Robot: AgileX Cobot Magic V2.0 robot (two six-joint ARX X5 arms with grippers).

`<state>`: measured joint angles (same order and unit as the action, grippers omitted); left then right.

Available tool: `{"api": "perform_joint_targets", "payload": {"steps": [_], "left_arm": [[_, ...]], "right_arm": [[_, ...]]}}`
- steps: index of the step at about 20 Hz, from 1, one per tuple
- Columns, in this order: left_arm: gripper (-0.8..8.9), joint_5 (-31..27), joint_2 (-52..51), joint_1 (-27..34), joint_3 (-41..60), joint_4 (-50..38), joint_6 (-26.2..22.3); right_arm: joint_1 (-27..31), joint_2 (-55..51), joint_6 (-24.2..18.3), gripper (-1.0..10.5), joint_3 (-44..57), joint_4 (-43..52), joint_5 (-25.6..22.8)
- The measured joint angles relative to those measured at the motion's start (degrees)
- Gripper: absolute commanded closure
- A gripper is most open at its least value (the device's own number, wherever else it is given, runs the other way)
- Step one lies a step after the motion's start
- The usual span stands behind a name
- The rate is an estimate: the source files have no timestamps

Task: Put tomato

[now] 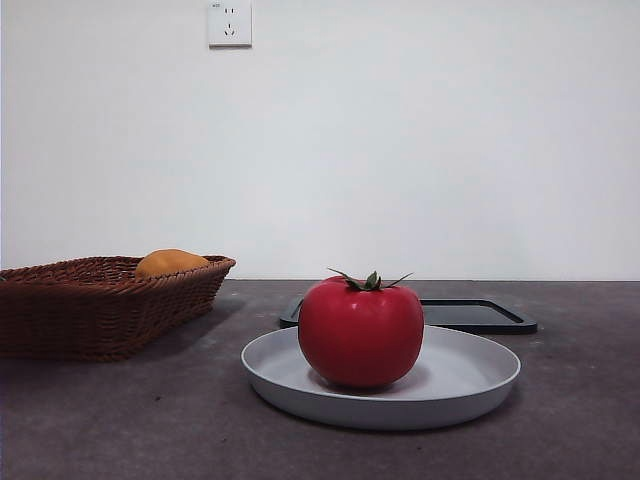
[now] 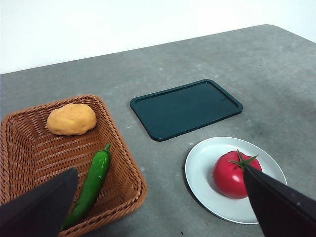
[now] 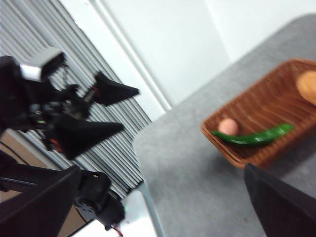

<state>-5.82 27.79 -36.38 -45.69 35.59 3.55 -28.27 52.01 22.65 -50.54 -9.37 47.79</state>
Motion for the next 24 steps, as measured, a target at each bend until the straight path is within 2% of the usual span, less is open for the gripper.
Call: {"api": "perform_joint_targets", "payload": {"steps": [4, 6, 10, 14, 21, 24], "left_arm": [[0.85, 0.0, 0.0, 0.0, 0.0, 0.0, 0.0], [0.85, 0.0, 0.0, 0.0, 0.0, 0.0, 0.0], [0.85, 0.0, 0.0, 0.0, 0.0, 0.0, 0.0], [0.85, 0.0, 0.0, 0.0, 0.0, -0.02, 0.0], [0.85, 0.0, 0.0, 0.0, 0.0, -0.04, 0.0], [0.85, 0.0, 0.0, 0.0, 0.0, -0.04, 0.0]], "right_arm": [[-2.4, 0.0, 1.25, 3.1, 0.0, 2.89, -0.09], [-3.32, 0.0, 1.46, 3.0, 0.0, 2.67, -2.21], [-6.36, 1.9, 1.36, 2.7, -0.11, -1.18, -11.32], [-9.62, 7.91, -0.31, 2.7, -0.11, -4.15, -15.67], [-13.55, 21.09, -6.58, 2.7, -0.11, -6.29, -29.07], [-15.21, 28.74, -10.54, 2.6, -0.48, -9.94, -37.2]]}}
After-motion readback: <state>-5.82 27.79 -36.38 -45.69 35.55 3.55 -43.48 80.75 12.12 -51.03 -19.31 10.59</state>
